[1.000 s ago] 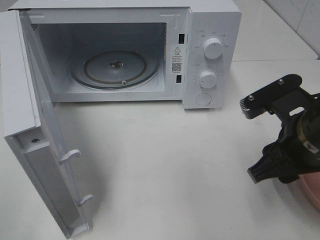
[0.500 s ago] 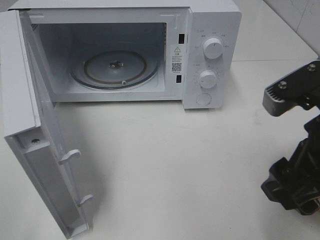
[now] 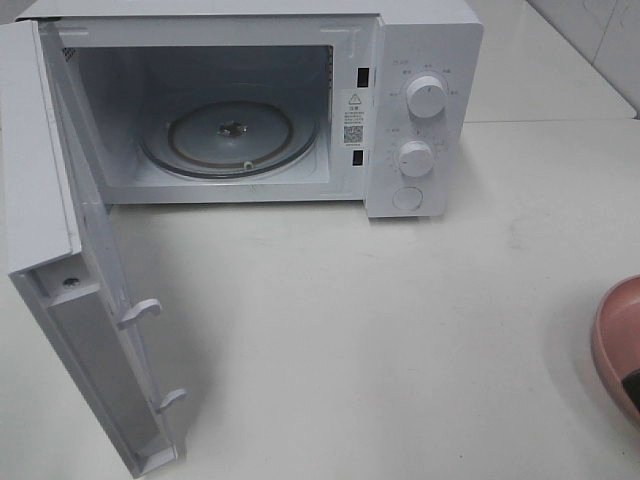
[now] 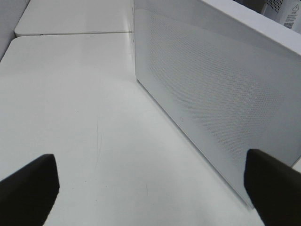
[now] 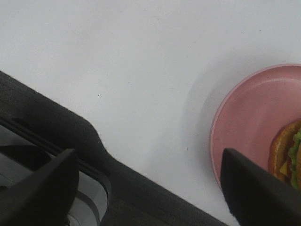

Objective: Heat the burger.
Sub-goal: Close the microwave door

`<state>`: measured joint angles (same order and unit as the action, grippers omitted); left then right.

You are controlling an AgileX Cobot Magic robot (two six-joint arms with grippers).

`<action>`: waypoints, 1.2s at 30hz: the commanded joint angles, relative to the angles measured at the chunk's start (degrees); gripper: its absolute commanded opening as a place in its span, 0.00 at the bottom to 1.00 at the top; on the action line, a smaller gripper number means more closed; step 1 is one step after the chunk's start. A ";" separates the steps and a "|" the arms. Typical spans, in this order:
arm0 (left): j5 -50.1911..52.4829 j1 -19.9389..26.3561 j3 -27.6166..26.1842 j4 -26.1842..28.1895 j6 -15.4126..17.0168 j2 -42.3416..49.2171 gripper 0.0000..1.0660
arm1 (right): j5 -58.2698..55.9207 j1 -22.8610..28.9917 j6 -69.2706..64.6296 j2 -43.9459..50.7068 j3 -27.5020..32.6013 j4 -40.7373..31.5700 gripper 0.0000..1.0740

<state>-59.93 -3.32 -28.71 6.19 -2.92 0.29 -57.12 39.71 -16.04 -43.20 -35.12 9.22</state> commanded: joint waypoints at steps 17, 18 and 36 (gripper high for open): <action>0.40 0.11 0.06 0.11 0.00 1.15 0.95 | -3.95 -17.93 9.74 25.67 2.92 -5.79 0.71; 0.40 0.11 0.06 0.11 0.00 1.15 0.95 | -3.95 -19.14 9.74 26.81 3.21 -6.02 0.71; 0.40 0.11 0.06 0.11 0.00 1.15 0.95 | -2.64 -32.49 10.03 40.85 5.90 -5.90 0.71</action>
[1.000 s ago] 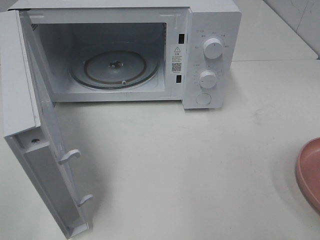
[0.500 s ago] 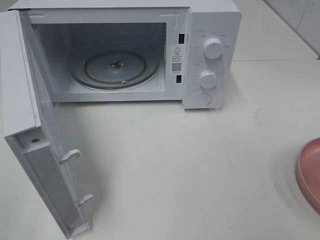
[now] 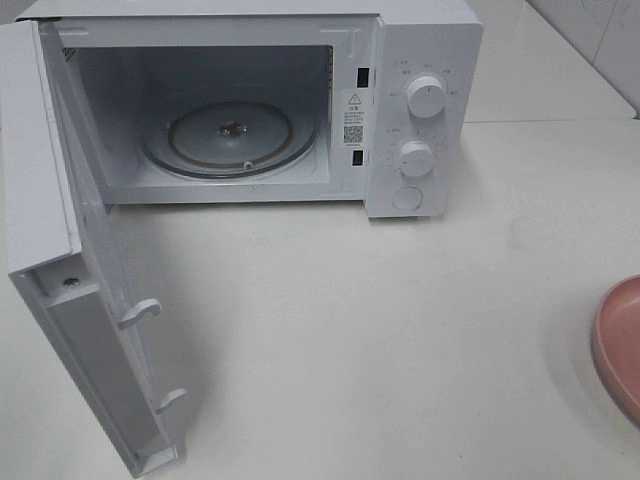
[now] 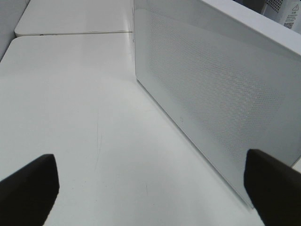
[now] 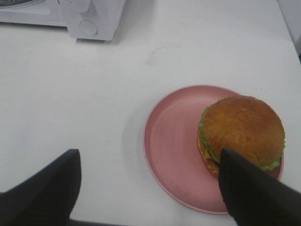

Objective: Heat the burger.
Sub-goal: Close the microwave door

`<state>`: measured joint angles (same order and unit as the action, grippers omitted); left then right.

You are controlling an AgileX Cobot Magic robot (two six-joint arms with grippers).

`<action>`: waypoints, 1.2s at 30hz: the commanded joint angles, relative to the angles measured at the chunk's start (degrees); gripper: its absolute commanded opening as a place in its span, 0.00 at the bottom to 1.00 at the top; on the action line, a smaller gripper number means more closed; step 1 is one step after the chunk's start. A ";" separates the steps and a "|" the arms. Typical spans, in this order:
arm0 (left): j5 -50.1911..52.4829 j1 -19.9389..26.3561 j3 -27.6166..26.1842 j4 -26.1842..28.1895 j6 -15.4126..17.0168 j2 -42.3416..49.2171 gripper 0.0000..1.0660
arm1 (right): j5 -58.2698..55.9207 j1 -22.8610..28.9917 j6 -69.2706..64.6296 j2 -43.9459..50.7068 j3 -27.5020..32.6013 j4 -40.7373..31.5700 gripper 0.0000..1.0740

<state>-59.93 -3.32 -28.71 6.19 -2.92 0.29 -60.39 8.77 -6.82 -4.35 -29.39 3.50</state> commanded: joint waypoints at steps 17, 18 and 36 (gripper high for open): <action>0.40 0.11 0.06 0.00 0.11 1.09 0.95 | 0.63 -4.87 0.74 6.07 0.17 -0.11 0.71; 0.40 0.11 0.06 0.00 0.11 1.09 0.95 | 0.63 -4.87 0.74 6.07 0.17 -0.11 0.71; 0.40 0.11 0.06 0.00 0.11 1.09 0.95 | 0.63 -4.87 0.74 6.07 0.17 -0.11 0.71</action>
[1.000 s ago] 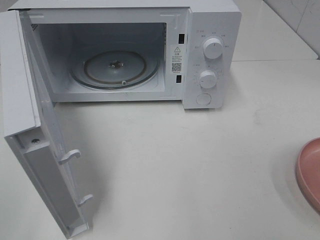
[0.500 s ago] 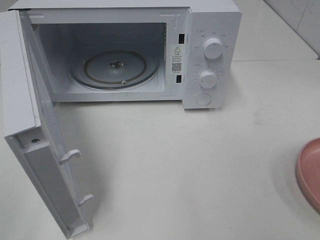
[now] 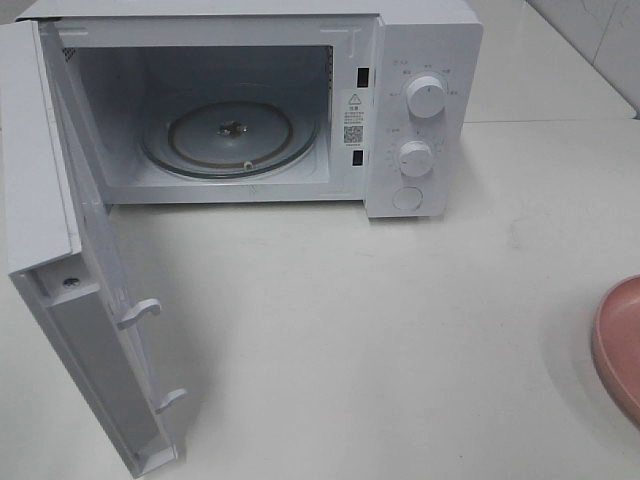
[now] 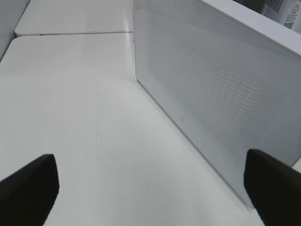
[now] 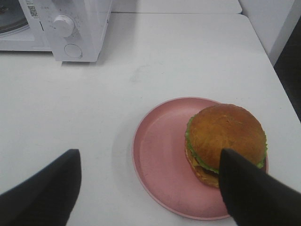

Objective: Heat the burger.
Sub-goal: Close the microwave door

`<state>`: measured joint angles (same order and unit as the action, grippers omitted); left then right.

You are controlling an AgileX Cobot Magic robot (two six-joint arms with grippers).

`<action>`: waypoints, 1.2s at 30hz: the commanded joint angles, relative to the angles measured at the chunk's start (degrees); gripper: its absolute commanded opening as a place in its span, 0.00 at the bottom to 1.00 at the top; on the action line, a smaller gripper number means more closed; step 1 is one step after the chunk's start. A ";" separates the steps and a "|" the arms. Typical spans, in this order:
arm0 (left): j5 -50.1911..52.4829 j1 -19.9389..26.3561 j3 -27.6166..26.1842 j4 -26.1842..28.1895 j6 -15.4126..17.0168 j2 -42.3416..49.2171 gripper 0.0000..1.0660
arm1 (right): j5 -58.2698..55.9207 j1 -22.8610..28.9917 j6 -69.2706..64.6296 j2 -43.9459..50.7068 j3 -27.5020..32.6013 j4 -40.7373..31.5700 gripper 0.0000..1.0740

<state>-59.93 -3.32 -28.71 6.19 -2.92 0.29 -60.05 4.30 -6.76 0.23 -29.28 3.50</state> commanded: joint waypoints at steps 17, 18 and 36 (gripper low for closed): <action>0.40 0.11 0.06 -1.78 0.40 1.09 0.95 | 0.29 -0.40 0.69 1.49 0.06 -0.11 0.71; 0.40 0.11 0.06 -1.78 0.40 1.09 0.95 | 0.29 -0.40 0.69 1.49 0.06 -0.11 0.71; 15.01 0.11 -1.72 -1.26 0.29 -12.43 0.49 | 0.29 -0.40 0.69 1.49 0.06 -0.11 0.71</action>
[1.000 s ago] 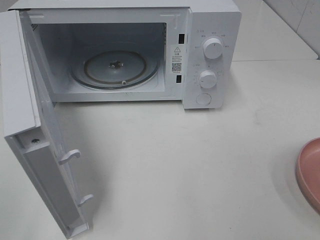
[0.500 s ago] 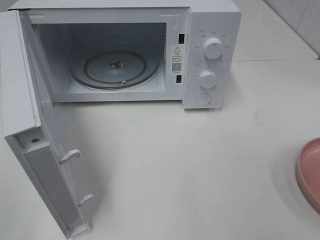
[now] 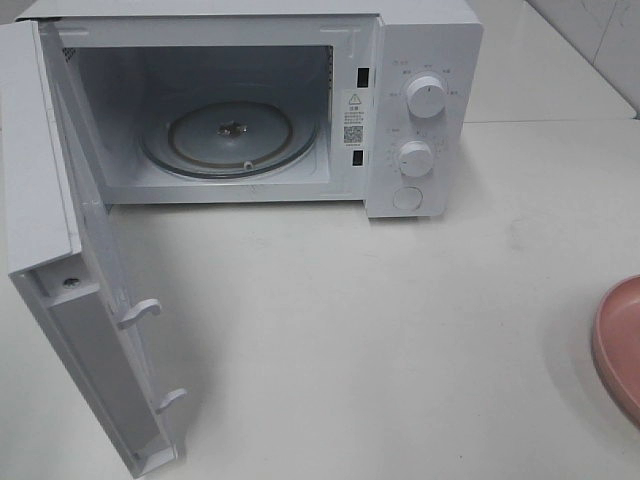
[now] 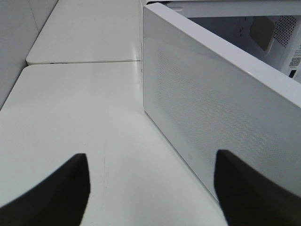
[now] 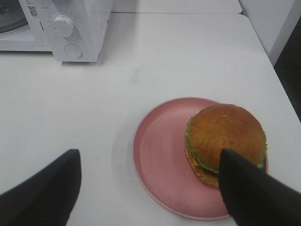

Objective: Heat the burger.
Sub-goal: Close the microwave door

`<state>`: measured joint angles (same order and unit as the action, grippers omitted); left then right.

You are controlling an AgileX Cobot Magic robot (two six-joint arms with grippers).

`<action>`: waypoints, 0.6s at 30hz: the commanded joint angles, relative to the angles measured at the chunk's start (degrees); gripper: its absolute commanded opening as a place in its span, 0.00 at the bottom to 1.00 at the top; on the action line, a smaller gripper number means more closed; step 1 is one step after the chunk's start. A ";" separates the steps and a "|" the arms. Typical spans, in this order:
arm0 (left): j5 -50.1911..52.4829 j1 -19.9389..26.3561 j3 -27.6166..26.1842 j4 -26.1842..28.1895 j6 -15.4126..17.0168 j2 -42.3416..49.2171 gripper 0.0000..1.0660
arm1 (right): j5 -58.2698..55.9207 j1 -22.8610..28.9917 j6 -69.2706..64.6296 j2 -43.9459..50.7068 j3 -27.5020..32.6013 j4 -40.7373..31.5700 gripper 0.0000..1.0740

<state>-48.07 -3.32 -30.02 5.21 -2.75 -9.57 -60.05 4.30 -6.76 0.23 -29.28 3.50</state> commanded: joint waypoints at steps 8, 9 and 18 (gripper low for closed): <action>10.43 0.11 0.52 -1.03 0.06 -14.21 0.12 | 0.29 -0.40 0.69 1.49 0.06 -0.11 0.71; 12.43 0.11 0.86 -1.03 0.06 -15.76 0.02 | 0.29 -0.40 0.69 1.49 0.06 -0.11 0.71; 34.03 0.11 6.19 -1.09 -3.67 -25.95 0.00 | 0.29 -0.40 0.69 1.49 0.06 -0.11 0.71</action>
<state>-16.96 -3.32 -24.12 3.95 -5.67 -35.47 -60.05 4.30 -6.76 0.23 -29.28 3.50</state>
